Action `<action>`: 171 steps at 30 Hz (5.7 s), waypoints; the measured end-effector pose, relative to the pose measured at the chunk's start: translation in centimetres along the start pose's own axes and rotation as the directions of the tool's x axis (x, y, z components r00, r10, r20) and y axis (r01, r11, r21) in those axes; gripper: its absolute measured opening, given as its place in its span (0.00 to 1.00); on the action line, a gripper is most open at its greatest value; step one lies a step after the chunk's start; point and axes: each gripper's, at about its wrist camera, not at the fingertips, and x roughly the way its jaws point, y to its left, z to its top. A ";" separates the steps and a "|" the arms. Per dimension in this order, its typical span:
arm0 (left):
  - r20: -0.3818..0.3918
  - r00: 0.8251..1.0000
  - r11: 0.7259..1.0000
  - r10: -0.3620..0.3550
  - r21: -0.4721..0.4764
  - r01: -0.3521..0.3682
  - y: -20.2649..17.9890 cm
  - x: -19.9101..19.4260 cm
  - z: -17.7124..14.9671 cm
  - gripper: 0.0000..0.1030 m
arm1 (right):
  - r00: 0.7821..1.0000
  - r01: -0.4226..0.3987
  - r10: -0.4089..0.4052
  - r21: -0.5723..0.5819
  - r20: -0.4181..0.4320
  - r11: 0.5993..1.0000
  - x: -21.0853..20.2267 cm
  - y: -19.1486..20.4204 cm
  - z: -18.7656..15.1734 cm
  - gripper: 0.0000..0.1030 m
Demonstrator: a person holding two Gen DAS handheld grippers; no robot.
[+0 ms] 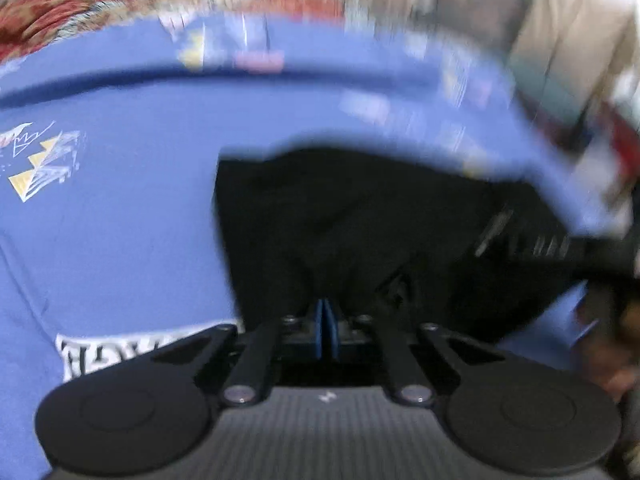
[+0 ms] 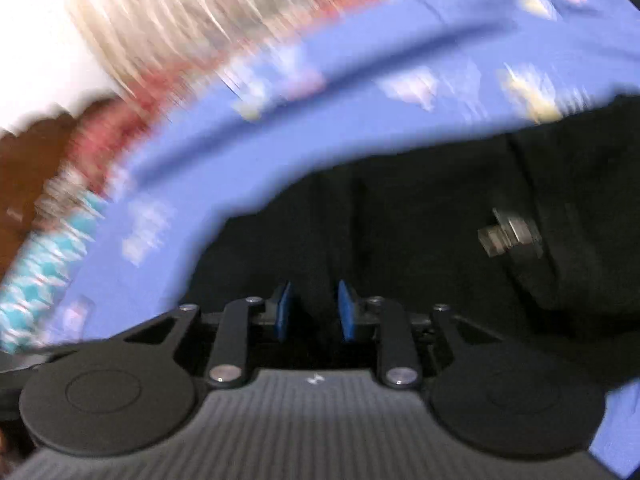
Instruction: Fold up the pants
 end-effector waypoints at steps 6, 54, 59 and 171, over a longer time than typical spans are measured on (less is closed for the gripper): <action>0.041 0.996 0.990 0.073 0.114 -0.078 -1.7 0.0 -0.9 0.05 | 0.999 -0.053 0.053 0.088 0.009 0.995 0.3 -1.8 -0.1 0.29; -0.028 0.997 0.995 -0.075 -0.066 0.073 -1.5 0.4 -0.6 0.06 | 0.994 -0.077 0.079 0.031 -0.071 0.997 1.2 -0.1 -1.1 0.24; -0.008 0.994 0.987 -0.105 -0.123 0.103 -0.8 -0.4 -0.2 0.06 | 0.993 -0.113 0.113 0.014 -0.043 0.994 -0.8 0.0 -0.1 0.28; -0.023 0.983 0.933 -0.181 -0.321 0.164 -0.2 -0.1 -0.1 0.29 | 0.933 0.014 -0.192 0.502 0.305 0.865 -13.3 -16.4 -2.1 0.49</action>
